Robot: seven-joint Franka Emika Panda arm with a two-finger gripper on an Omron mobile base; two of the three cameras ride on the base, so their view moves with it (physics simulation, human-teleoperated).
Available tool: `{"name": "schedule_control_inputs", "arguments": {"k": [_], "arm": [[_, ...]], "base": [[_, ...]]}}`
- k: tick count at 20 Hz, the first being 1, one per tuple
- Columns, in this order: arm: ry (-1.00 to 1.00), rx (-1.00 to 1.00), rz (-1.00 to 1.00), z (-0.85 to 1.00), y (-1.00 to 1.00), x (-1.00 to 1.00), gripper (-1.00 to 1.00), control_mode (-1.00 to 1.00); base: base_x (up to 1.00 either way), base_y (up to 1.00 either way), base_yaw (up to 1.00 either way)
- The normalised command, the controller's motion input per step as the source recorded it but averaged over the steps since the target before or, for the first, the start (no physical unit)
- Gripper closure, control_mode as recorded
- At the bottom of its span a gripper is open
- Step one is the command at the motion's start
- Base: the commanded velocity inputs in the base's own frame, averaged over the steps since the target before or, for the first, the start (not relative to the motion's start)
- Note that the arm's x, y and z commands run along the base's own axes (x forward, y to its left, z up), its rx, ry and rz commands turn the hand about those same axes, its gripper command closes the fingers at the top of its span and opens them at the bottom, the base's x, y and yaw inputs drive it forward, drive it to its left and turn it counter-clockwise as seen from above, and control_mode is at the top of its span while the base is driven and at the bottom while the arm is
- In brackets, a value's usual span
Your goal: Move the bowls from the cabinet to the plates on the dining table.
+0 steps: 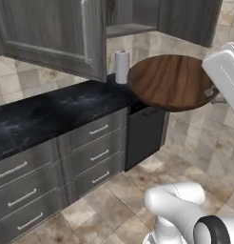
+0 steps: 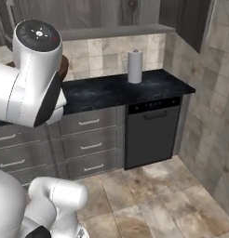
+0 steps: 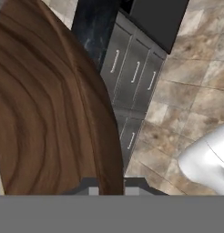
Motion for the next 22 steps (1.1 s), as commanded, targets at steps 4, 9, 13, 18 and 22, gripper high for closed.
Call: {"name": "schedule_control_inputs", "arguments": {"k": [4,9,13,18,22], "arm": [[0.0,0.0,0.0,0.0,0.0,0.0,1.0,1.0],[0.0,0.0,0.0,0.0,0.0,0.0,1.0,1.0],[0.0,0.0,0.0,0.0,0.0,0.0,1.0,1.0],[0.0,0.0,0.0,0.0,0.0,0.0,1.0,1.0],[0.0,0.0,0.0,0.0,0.0,0.0,1.0,1.0]], "base": [[-0.91,0.93,0.01],[-0.1,0.4,0.4],[0.0,0.0,0.5],[0.0,0.0,0.5],[0.0,0.0,0.5]]}}
